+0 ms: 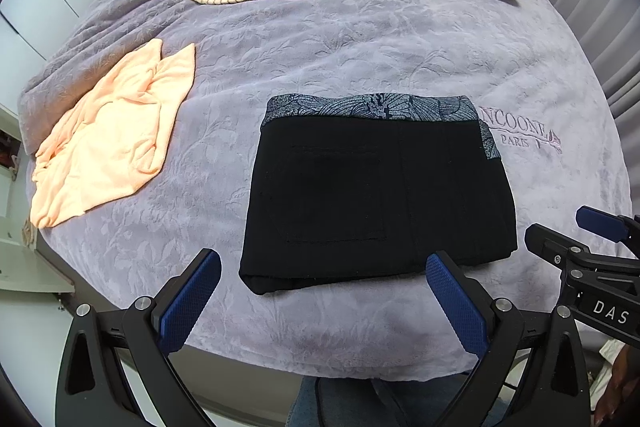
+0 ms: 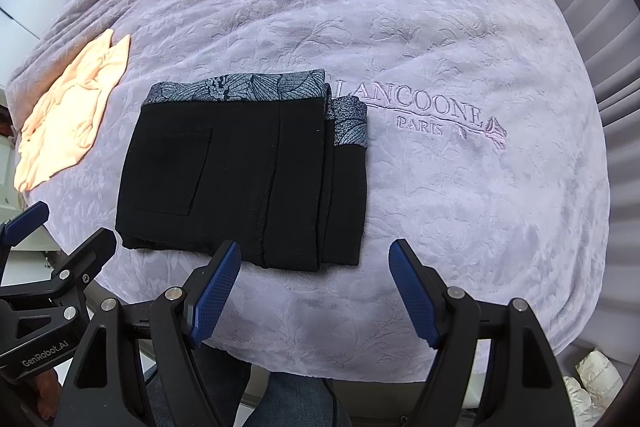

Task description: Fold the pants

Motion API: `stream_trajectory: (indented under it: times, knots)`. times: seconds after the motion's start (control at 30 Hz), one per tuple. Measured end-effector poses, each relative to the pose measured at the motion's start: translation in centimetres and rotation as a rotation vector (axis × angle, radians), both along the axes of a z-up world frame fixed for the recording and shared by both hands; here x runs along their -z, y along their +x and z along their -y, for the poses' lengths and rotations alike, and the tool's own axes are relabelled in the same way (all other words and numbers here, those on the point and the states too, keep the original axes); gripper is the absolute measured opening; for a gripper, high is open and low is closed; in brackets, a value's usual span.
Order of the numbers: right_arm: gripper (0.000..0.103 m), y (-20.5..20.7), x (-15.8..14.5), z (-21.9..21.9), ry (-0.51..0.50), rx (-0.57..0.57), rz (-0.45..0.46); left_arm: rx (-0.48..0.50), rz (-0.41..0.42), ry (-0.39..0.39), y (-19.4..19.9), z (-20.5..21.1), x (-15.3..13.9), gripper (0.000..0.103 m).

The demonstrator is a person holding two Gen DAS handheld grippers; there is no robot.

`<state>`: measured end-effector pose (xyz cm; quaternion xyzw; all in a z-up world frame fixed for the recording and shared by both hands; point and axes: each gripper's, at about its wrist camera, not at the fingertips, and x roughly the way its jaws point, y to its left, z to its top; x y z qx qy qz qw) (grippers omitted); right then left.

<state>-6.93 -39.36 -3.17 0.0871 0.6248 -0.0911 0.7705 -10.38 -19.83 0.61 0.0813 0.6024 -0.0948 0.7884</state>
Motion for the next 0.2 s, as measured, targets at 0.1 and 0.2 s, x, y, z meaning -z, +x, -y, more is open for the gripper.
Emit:
stream_trajectory:
  times: [0.1, 0.2]
  knots:
    - [0.080, 0.00, 0.00, -0.03, -0.001, 0.001, 0.000, 0.003, 0.016, -0.032, -0.07, -0.27, -0.45, 0.103]
    - [0.080, 0.04, -0.02, 0.03, 0.002, 0.002, -0.002, 0.025, 0.017, -0.035, -0.22, -0.04, -0.61, 0.103]
